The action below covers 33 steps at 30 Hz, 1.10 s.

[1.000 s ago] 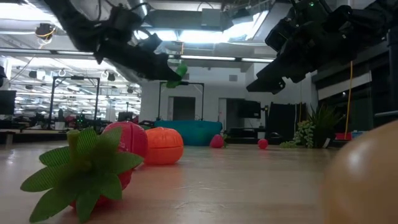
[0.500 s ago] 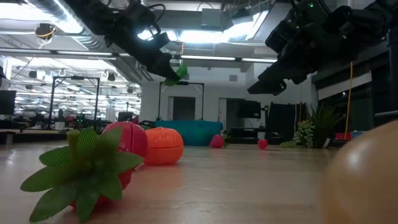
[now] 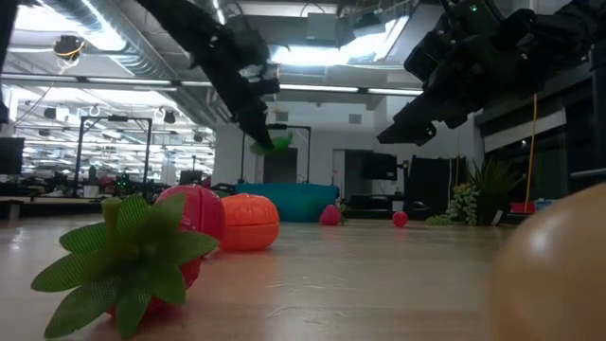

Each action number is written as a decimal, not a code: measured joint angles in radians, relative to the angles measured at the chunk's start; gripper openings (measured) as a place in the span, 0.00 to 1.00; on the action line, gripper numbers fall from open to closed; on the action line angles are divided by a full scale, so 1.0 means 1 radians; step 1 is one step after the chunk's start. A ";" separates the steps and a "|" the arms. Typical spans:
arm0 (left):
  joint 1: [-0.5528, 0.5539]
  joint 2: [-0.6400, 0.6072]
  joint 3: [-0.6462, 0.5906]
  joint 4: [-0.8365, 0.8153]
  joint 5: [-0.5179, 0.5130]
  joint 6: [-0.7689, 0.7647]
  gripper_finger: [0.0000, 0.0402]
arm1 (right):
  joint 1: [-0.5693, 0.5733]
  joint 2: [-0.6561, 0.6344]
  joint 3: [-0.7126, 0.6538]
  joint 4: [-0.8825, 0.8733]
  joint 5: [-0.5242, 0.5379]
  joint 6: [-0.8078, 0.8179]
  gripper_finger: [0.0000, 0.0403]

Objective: Pick and placing Produce into tupperware
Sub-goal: Put the green peas into the blue bin

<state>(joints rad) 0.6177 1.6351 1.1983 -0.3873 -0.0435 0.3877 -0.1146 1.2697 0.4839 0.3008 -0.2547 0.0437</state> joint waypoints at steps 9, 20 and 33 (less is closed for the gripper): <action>0.025 0.206 0.261 -0.235 -0.019 0.102 0.28 | 0.000 0.000 0.000 -0.049 0.000 0.000 0.72; 0.046 0.302 0.378 -0.348 -0.016 0.286 0.28 | 0.000 0.000 0.000 -0.051 0.000 0.000 0.72; 0.059 0.311 0.377 -0.357 0.061 0.325 0.28 | 0.000 0.000 0.000 -0.052 0.000 -0.001 0.72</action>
<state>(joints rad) 0.6769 1.9465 1.5757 -0.7447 0.0174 0.7124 -0.1146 1.2697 0.4839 0.2489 -0.2550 0.0423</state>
